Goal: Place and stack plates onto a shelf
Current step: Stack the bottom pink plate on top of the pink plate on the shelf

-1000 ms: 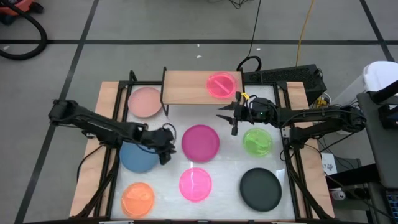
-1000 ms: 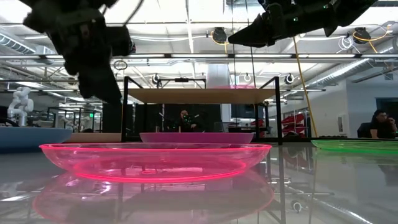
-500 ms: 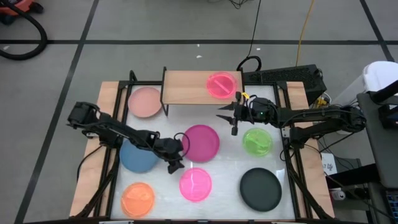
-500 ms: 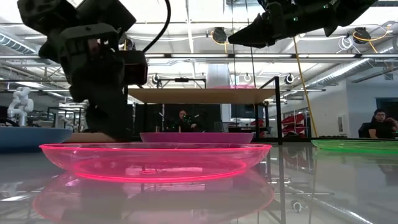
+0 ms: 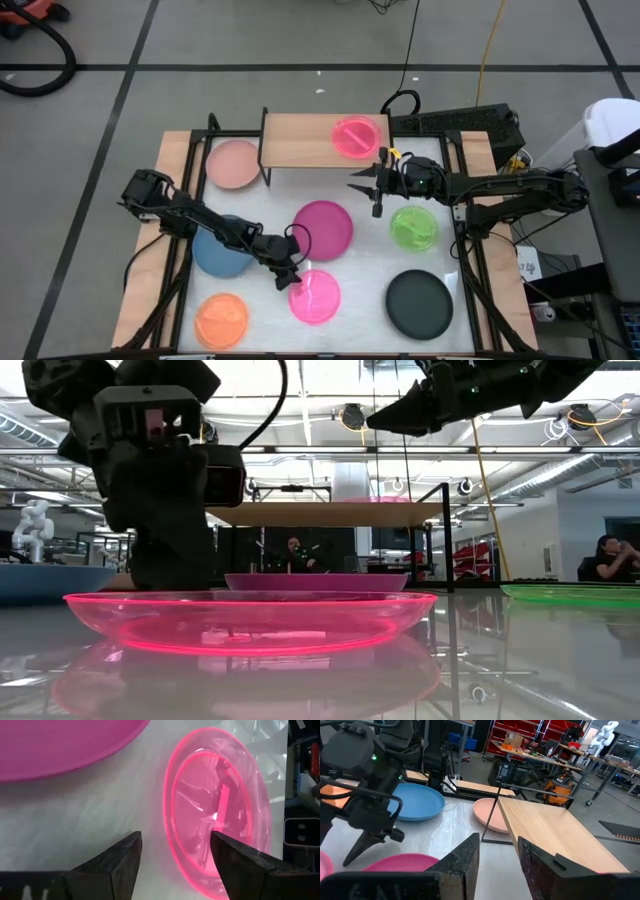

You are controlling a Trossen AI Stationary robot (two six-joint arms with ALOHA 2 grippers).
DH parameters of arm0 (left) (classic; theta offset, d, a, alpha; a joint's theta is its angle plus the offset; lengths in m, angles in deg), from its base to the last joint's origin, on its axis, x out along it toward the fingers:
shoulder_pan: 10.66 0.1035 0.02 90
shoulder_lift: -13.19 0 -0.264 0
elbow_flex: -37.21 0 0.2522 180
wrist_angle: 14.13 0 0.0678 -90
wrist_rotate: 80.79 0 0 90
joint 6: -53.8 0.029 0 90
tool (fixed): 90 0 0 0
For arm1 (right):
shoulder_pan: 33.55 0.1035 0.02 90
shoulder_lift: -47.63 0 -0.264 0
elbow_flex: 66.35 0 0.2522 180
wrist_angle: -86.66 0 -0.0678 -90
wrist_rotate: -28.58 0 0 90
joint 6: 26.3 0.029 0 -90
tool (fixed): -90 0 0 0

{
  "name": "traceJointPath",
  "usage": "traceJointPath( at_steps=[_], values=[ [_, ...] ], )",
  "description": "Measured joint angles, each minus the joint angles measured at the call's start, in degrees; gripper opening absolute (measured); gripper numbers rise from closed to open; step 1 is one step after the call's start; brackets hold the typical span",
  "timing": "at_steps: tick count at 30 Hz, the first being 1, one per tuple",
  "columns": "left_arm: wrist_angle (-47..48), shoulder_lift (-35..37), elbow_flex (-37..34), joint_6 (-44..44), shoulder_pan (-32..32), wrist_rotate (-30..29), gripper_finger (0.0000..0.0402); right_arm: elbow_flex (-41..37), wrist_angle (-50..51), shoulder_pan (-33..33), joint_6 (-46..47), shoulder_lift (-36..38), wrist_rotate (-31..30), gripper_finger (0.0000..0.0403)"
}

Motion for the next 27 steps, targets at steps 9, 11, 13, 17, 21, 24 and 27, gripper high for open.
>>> traceJointPath(
  at_steps=[9, 11, 13, 17, 21, 24, 27],
  values=[
    [2.06, -4.09, 4.5, -0.2, -0.42, 0.04, 0.024, 0.0, -2.24, 3.25, 0.0, 1.41, 0.04, 0.0116],
    [4.47, -4.59, 5.89, 1.1, -0.43, -0.12, 0.0224, 0.0, -1.98, 4.08, 0.0, 2.62, 0.02, 0.0116],
    [6.61, -4.77, 6.9, 2.26, -0.55, -1.46, 0.0193, 0.0, -2.15, 4.94, 0.0, 3.99, 0.02, 0.0116],
    [8.7, -4.89, 7.64, 3.86, -0.55, -3.76, 0.0098, 0.0, -0.65, 6.71, 0.0, 7.38, 0.02, 0.0116],
    [9.61, -4.98, 8.21, 4.12, -0.14, -3.84, 0.0015, 0.0, 2.25, 8.65, 0.18, 11.25, 0.02, 0.0116],
    [10.99, -4.57, 9.22, 4.0, 0.86, -1.72, 0.0007, 0.0, 3.63, 10.61, 4.4, 14.52, 0.06, 0.0116],
    [12.35, -2.73, 11.44, 4.86, 1.99, 0.07, 0.0005, 0.0, 3.64, 12.93, 8.61, 18.58, 0.24, 0.0116]
  ],
)
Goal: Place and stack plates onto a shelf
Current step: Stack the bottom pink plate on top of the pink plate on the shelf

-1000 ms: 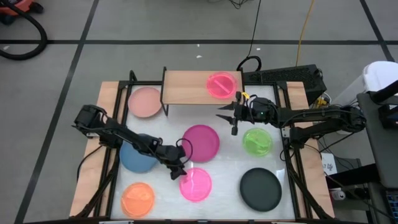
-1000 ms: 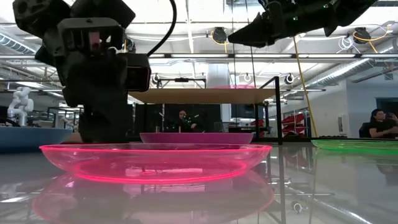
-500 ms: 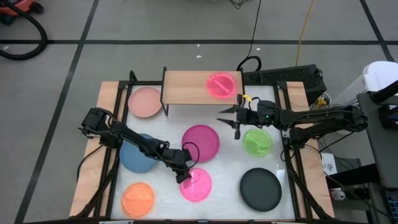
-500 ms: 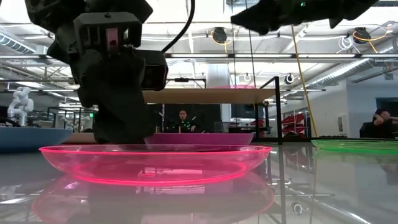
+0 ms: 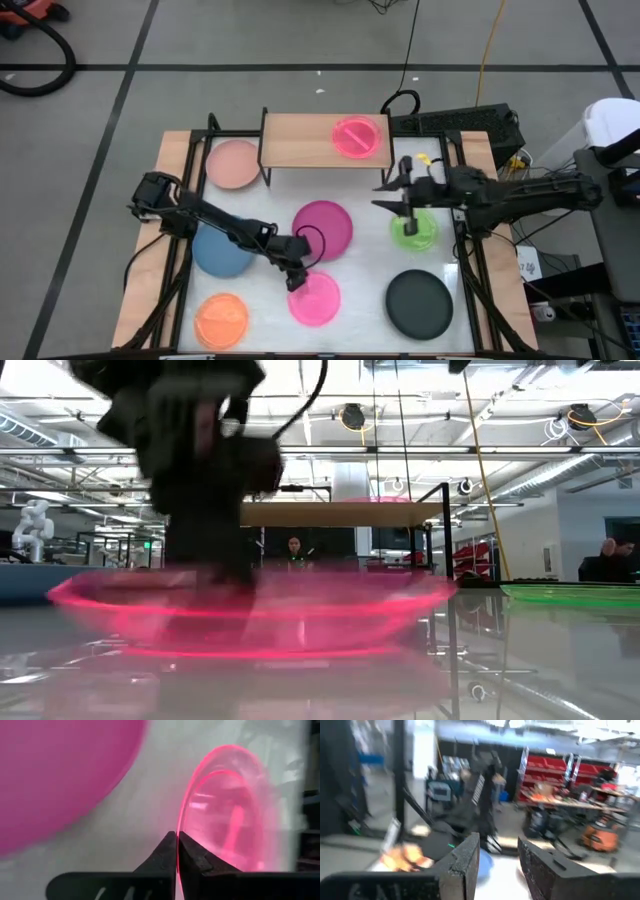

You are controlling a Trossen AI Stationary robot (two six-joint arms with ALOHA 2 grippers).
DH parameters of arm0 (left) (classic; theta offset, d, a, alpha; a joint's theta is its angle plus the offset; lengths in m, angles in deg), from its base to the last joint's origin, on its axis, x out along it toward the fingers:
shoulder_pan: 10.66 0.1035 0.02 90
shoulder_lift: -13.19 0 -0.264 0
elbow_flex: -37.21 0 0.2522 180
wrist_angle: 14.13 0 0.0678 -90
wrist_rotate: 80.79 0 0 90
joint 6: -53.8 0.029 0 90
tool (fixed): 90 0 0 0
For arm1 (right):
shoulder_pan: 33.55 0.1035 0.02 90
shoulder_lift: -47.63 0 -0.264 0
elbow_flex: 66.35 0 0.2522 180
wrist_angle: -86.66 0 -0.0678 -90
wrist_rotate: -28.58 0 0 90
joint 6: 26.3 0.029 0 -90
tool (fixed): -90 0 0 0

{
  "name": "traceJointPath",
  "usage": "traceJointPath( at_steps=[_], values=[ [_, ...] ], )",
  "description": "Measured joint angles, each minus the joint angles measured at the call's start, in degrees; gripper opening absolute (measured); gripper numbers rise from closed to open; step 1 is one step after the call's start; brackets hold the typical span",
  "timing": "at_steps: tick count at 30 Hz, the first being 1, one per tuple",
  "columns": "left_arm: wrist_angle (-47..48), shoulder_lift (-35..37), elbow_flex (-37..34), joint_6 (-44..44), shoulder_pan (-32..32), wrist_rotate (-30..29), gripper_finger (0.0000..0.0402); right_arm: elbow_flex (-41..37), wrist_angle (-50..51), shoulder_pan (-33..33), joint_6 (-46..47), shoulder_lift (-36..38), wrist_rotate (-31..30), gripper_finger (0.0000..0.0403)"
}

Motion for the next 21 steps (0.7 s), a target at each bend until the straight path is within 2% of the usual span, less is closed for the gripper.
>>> traceJointPath(
  at_steps=[6, 11, 14, 19, 21],
  values=[
    [10.69, 7.5, 8.12, 10.65, 4.22, -0.97, 0.0003, -0.14, 0.11, 3.72, 1.86, 6.9, 0.0, 0.0116],
    [27.58, 11.02, 20.85, 22.69, 11.32, -8.12, 0.0002, -1.6, -0.24, 4.74, 1.38, 10.5, -0.04, 0.0116],
    [34.99, 10.64, 29.0, 28.72, 17.72, -9.28, 0.0002, -1.79, -0.22, 4.71, 1.33, 11.0, -0.16, 0.0116],
    [36.73, 9.36, 39.03, 32.78, 30.58, -8.49, 0.0002, -1.81, -0.25, 4.7, 1.21, 10.59, -0.2, 0.0116],
    [35.37, 8.0, 41.86, 32.29, 35.95, -5.19, 0.0002, -1.81, -0.24, 4.7, 0.88, 10.32, -0.2, 0.0116]
  ],
)
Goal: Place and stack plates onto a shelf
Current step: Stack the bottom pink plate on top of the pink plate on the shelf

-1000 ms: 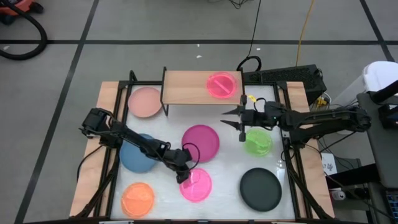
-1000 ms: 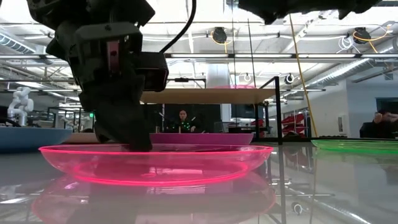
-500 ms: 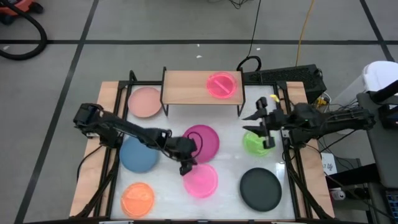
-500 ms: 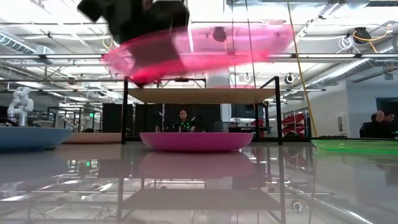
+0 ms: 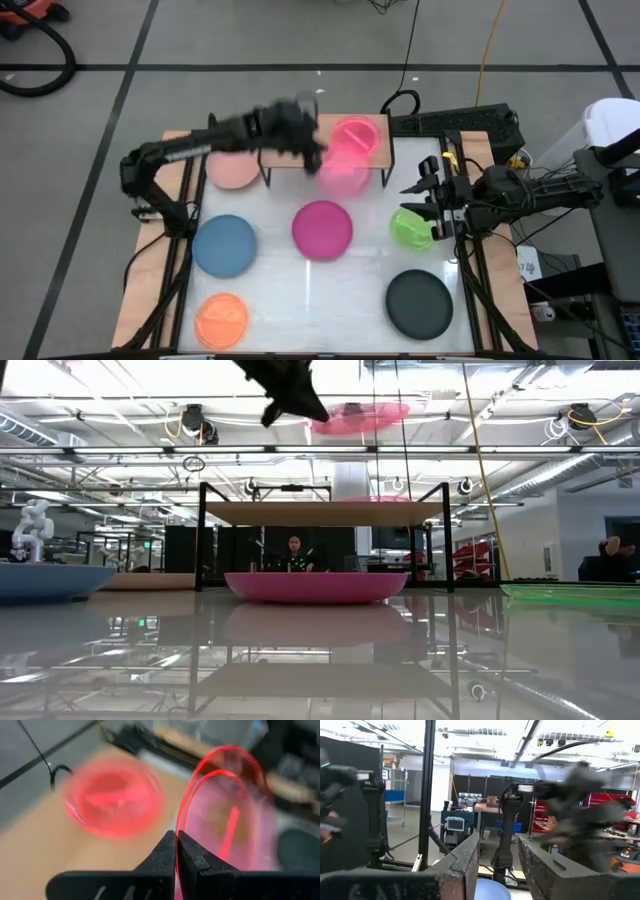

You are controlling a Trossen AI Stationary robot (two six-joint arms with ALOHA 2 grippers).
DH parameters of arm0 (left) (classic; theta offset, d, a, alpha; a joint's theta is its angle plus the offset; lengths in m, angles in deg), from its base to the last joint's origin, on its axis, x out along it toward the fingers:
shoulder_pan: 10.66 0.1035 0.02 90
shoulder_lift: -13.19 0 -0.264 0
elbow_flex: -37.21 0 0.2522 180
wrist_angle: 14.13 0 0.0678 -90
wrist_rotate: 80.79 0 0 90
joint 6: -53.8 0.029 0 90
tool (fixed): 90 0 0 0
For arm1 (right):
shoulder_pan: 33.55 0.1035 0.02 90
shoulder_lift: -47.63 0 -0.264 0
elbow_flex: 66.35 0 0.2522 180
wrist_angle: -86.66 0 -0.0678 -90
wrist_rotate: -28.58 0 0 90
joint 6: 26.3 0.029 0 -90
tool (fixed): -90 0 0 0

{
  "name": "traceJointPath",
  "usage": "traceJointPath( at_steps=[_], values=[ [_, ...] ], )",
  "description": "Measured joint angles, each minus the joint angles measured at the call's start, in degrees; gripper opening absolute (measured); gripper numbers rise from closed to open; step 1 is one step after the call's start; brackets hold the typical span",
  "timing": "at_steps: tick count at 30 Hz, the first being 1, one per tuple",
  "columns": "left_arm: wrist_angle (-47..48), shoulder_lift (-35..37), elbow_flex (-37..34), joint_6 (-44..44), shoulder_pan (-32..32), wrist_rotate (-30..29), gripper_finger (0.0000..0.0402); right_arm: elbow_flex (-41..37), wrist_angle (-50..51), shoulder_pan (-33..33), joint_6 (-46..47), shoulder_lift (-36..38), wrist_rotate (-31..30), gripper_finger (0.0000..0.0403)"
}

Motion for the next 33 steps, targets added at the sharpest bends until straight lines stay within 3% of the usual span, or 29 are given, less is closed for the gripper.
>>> traceJointPath(
  at_steps=[6, 14, 24, 33],
  values=[
    [-3.27, -3.47, 2.78, -4.85, 11.8, 9.57, 0.0001, -0.02, -0.37, -0.05, -1.69, -1.01, -0.15, 0.0116],
    [-16.23, -13.59, 4.68, -11.96, 15.39, 16.12, 0.0001, -0.07, -1.43, -0.15, -4.85, -1.88, -3.24, 0.0116],
    [-19.52, -20.69, 4.55, -13.25, 15.21, 13.64, 0.002, -0.07, -0.62, -0.17, -6.57, -2.08, -3.3, 0.0116],
    [-19.22, -21.1, 4.55, -11.75, 15.65, 11.94, 0.0023, -0.07, 0.26, -0.17, -7.0, -2.08, -3.3, 0.0116]
  ],
)
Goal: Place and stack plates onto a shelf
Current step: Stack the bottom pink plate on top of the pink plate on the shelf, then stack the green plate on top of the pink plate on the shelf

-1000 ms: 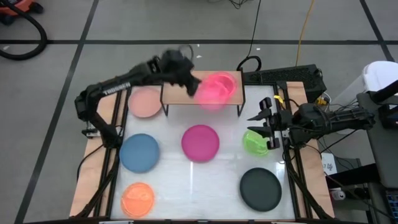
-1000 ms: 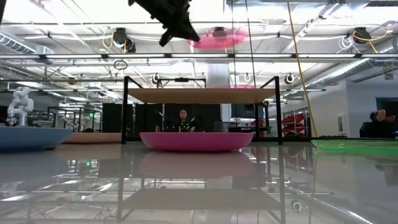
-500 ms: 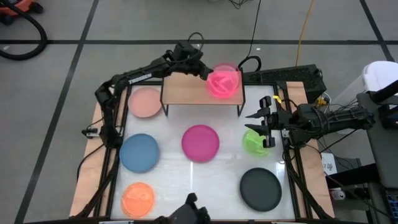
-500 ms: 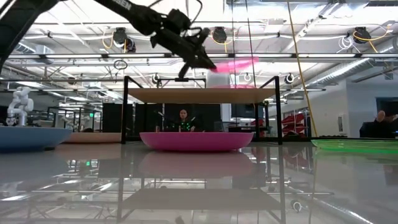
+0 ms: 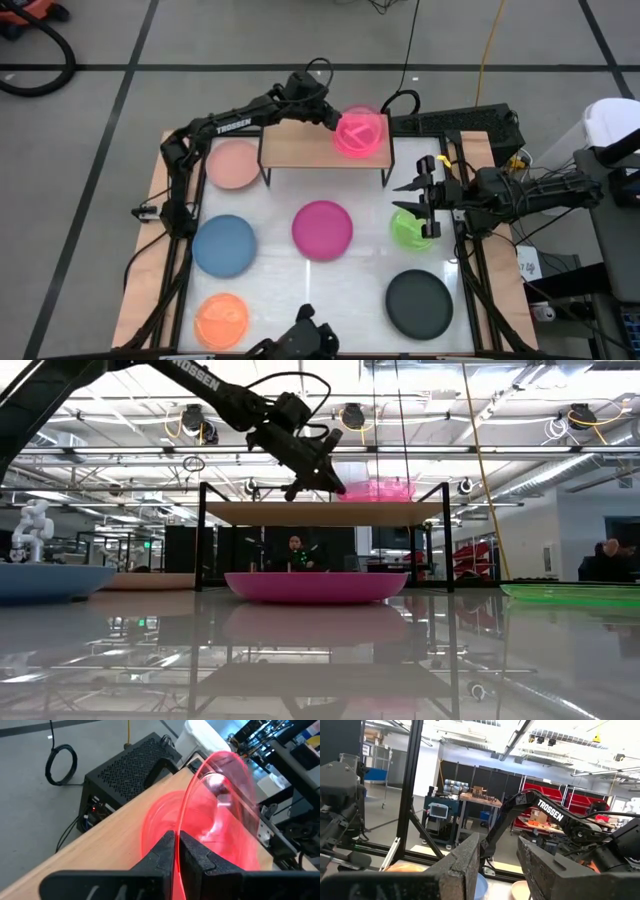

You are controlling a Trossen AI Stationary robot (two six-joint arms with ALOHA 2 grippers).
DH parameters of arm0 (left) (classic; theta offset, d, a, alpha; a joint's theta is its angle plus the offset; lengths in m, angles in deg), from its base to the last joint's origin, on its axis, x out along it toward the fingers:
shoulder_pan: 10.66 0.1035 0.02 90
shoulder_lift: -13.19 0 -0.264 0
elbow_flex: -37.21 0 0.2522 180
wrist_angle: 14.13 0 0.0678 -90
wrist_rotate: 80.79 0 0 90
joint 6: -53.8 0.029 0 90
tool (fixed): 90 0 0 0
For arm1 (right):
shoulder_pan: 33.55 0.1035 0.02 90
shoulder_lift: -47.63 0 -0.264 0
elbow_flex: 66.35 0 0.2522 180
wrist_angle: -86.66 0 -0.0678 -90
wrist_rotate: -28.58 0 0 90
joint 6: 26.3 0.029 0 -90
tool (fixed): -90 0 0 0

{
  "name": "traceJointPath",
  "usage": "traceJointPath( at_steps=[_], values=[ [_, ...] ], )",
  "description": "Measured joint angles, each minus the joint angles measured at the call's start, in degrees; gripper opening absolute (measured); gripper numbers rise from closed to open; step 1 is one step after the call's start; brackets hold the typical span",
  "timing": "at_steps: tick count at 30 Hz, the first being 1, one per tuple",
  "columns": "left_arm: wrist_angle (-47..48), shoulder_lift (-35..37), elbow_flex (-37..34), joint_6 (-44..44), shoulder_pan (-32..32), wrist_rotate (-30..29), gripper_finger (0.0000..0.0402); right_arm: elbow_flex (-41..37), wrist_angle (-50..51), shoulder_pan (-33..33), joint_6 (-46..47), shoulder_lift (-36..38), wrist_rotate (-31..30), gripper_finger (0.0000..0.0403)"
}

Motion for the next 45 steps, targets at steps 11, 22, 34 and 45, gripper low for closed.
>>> traceJointPath(
  at_steps=[11, 22, 34, 45],
  values=[
    [0.08, 0.02, 0.0, 1.53, 0.02, -0.02, 0.0067, 0.0, 0.0, 0.0, 0.42, 0.0, 0.0, 0.0116],
    [1.74, 2.61, 0.0, 5.41, 0.19, 2.63, 0.0136, 0.0, 1.19, 0.0, 0.46, 0.0, 0.0, 0.0116],
    [10.95, 19.79, -0.72, 18.09, -5.43, -4.25, 0.0136, 0.02, 3.54, 0.11, 1.78, 0.0, 0.03, 0.0116],
    [1.41, 44.12, -27.16, 22.68, -26.69, -23.23, 0.0136, 0.0, 4.39, 0.15, 5.15, -0.3, 0.07, 0.0116]
  ],
)
